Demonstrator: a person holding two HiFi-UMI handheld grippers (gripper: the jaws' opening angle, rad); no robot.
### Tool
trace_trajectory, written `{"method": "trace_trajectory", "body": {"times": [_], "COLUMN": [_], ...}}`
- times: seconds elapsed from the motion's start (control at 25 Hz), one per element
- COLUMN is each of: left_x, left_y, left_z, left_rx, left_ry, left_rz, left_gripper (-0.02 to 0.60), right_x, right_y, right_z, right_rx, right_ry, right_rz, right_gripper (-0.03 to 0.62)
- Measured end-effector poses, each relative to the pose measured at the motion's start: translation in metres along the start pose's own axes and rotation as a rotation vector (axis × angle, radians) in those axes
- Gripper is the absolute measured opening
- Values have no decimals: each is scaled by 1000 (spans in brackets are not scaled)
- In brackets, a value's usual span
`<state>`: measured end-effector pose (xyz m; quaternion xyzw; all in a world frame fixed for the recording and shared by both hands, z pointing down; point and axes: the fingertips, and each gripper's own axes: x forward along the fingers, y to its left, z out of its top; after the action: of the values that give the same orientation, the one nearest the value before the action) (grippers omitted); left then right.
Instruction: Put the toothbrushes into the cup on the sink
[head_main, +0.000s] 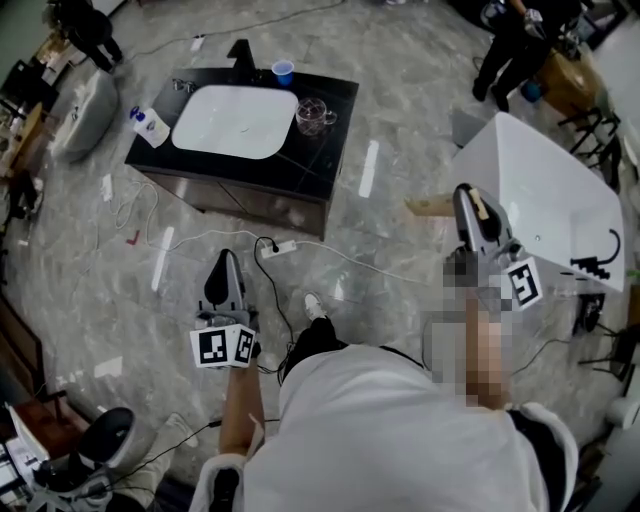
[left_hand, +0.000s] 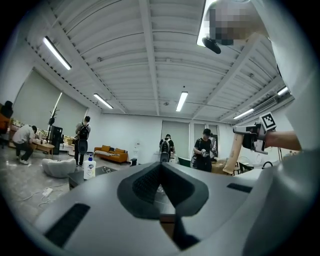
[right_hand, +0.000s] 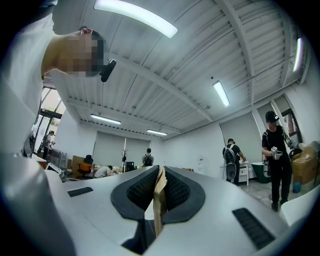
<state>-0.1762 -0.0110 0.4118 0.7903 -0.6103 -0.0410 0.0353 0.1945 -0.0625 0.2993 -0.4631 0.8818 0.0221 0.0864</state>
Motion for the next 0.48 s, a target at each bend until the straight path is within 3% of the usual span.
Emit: {"method": "trace_trajectory", "body": {"times": [0.48], "left_x": [46], "left_y": [41], "left_z": [-14], "left_rx": [-59], "left_ry": [16], "left_rz": [-80], "left_gripper": [2], "right_x": [84], "right_y": [16], "right_z": [4], "right_rx": [-53], "right_ry": [3], "right_rz": [-6], "right_gripper": [41]}}
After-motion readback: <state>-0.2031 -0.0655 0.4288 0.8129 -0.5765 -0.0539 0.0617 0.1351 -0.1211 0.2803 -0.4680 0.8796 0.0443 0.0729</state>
